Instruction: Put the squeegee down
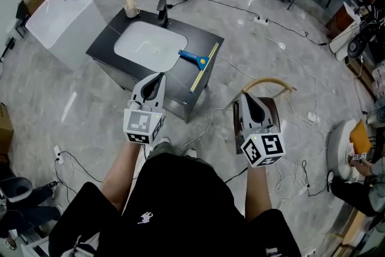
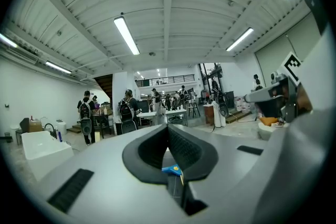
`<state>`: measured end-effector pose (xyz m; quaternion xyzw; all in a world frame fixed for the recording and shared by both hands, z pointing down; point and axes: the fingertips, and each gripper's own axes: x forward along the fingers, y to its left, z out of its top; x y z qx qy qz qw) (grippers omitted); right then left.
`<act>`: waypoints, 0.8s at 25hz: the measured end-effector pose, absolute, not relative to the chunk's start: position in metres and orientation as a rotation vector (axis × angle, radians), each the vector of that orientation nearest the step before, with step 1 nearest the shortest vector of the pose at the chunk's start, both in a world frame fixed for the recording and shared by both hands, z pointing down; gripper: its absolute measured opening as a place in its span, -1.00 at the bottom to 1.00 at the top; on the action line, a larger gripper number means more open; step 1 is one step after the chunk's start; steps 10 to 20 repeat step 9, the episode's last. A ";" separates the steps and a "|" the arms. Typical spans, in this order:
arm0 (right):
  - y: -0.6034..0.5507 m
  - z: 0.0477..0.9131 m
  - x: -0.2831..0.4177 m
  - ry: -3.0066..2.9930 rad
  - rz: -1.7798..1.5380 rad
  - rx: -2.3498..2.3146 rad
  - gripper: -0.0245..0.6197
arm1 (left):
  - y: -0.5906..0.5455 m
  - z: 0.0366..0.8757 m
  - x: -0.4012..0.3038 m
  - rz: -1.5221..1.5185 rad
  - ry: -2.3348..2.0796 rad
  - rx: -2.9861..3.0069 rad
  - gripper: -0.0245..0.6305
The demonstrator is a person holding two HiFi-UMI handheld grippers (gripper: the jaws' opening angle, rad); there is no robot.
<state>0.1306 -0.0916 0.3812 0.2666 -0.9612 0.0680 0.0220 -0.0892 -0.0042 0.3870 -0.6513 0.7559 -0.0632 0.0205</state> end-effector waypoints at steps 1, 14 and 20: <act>-0.092 0.382 0.130 -2.977 0.211 0.822 -0.92 | -0.005 0.387 -0.089 -0.194 2.343 -2.024 -0.92; -0.095 0.383 0.125 -2.969 0.203 0.807 -0.92 | -0.012 0.388 -0.089 -0.213 2.316 -2.041 -0.92; -0.095 0.383 0.125 -2.969 0.203 0.807 -0.92 | -0.012 0.388 -0.089 -0.213 2.316 -2.041 -0.92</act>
